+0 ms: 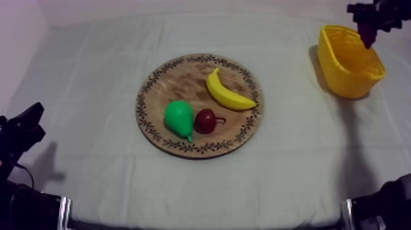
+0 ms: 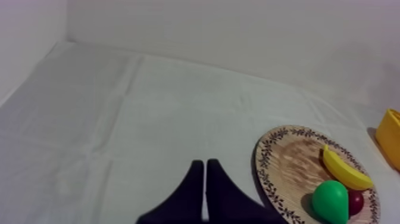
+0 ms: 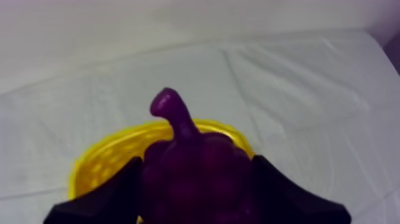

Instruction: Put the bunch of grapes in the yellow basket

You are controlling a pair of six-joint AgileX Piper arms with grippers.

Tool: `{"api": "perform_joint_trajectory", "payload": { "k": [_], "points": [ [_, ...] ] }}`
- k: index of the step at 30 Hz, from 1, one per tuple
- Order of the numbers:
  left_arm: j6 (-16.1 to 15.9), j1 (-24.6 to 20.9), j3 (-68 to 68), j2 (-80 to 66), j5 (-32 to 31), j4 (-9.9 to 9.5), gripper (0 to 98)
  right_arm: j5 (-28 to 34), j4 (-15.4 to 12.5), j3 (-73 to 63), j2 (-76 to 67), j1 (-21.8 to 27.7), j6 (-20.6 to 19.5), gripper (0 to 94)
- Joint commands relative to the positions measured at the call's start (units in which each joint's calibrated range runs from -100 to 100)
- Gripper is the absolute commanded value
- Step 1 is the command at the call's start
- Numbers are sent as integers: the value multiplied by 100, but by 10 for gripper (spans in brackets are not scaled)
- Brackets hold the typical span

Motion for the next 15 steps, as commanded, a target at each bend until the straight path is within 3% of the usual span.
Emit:
{"api": "perform_joint_trajectory", "payload": {
  "k": [1,11,15],
  "points": [
    [1,0,-3,0,1,2,1,-118,200,245,36,25,-141,389],
    [1,0,-3,0,1,2,1,-549,980,810,294,82,-744,396],
    [1,0,-3,0,1,2,1,-641,1151,811,403,95,-891,451]
  ]
}}
